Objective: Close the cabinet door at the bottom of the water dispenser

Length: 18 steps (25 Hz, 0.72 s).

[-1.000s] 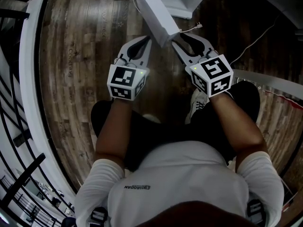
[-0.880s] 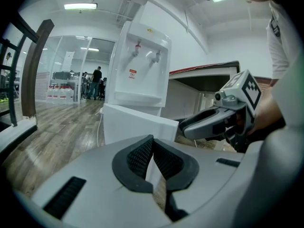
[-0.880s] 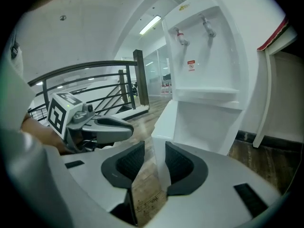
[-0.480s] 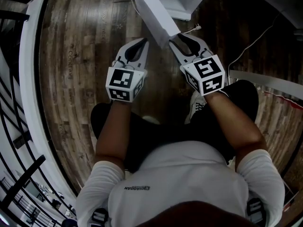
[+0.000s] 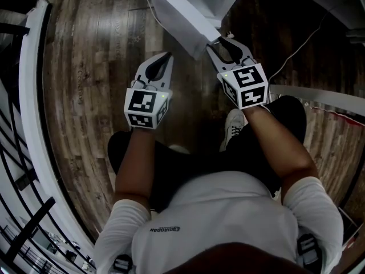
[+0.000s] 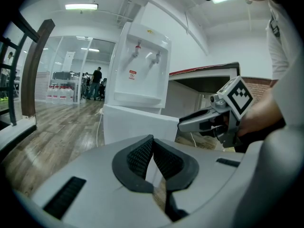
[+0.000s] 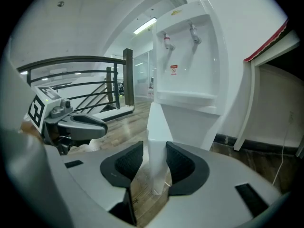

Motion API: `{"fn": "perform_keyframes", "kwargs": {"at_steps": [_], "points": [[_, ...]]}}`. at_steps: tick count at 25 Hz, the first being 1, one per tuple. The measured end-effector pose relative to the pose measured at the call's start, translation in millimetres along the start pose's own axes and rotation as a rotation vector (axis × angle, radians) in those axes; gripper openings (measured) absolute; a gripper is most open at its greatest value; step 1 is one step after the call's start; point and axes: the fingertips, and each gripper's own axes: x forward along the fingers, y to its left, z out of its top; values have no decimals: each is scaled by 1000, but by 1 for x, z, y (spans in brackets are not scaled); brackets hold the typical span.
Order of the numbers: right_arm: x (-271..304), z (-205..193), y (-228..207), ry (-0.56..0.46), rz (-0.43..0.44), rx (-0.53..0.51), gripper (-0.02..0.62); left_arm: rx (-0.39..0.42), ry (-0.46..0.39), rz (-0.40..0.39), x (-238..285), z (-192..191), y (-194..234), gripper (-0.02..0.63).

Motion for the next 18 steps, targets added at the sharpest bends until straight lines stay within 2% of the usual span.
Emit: {"fn": "perform_keyframes", "kwargs": {"at_steps": [7,13,18], "points": [[5,-2,-35,19,-77,7,132,-22,-12,2,5,3,0,-5],[6,-2,-51,23,-106,8,132,18,-27,-10,9,11,-7,-5],[9,-1,-59,24,-126,23,130,11,-16,-12,13,6,-4,-5]]}}
